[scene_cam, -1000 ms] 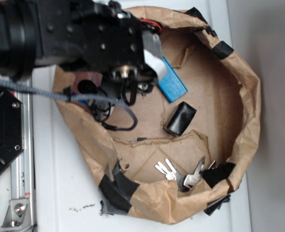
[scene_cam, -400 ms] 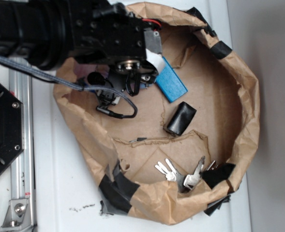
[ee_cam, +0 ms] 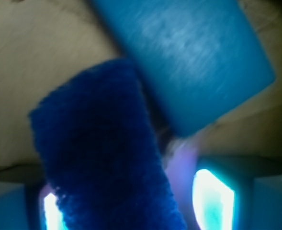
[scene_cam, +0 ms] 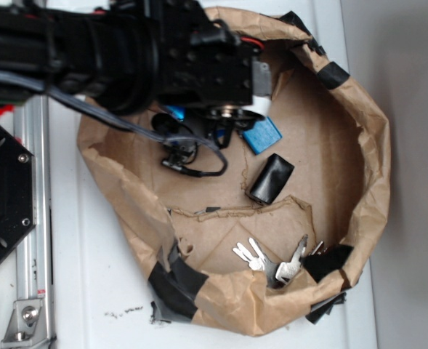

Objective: Grab the blue sponge.

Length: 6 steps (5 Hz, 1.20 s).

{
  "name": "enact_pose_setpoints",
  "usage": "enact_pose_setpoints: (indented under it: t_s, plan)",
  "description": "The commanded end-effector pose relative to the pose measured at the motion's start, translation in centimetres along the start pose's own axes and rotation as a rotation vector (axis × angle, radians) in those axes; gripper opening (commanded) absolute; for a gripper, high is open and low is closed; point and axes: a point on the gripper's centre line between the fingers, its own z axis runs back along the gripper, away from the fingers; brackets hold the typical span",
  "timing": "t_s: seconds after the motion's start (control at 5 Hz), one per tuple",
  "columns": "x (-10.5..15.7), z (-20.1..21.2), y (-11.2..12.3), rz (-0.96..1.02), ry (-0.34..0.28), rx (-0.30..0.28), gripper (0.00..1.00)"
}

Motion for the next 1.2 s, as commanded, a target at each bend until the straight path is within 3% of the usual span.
enact_pose_setpoints:
  t_s: [0.0,0.2,0.4,0.6,1.0]
  plan:
    - [-0.1,1.8,-0.5,0.022,-0.075,-0.014,0.00]
    - [0.7,7.1,-0.6,0.113,-0.191,0.065,0.00]
    - [1.4,12.6,-1.0,0.376,-0.291,0.006,0.00]
    - [1.5,17.3,-1.6,0.614,-0.250,-0.010,0.00]
    - [1.7,15.9,-2.6,0.734,-0.208,-0.037,0.00]
